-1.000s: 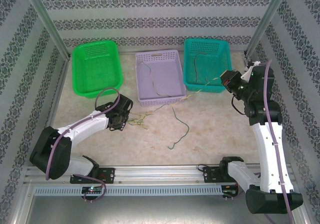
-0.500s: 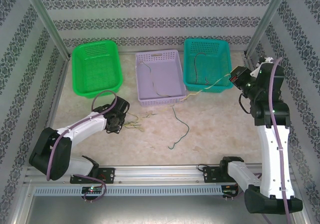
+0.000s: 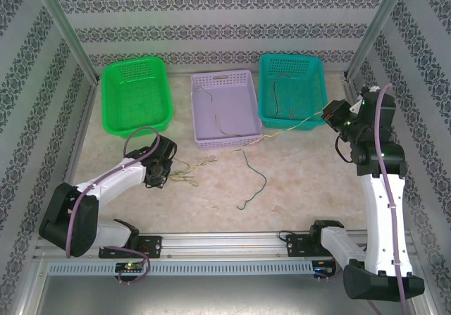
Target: Untangle the cables
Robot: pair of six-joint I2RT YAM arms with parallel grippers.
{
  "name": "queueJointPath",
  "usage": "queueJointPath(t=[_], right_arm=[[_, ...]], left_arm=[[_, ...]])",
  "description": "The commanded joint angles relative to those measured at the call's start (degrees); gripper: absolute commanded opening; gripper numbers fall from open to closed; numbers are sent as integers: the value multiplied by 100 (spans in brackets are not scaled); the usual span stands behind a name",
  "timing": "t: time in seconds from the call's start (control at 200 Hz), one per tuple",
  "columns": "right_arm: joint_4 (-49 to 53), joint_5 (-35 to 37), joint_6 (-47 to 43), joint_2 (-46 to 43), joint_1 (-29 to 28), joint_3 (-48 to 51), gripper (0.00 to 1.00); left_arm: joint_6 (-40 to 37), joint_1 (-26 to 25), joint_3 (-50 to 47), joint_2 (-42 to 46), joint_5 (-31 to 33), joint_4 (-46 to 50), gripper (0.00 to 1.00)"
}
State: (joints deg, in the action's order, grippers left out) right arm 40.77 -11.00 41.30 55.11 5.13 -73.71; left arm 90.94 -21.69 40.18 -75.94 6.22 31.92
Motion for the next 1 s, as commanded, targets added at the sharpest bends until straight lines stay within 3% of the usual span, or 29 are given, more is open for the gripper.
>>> queueJointPath(t=[0.0,0.275,0.724,0.999], right_arm=[[-680,1244,-420,-35,276,-544,0],[-1133,1489,-450,553,596,-1797,0],[-1716,911,168,1210,1349,-3401,0],[-2001,630,477,1413,1459,-3990,0]], left_arm=[[-396,360,-176,30,661,892,0],[-618,668,-420,139,513,826,0],[-781,904,-519,173,452,840,0],[-799,917,-454,-5,459,901,0]])
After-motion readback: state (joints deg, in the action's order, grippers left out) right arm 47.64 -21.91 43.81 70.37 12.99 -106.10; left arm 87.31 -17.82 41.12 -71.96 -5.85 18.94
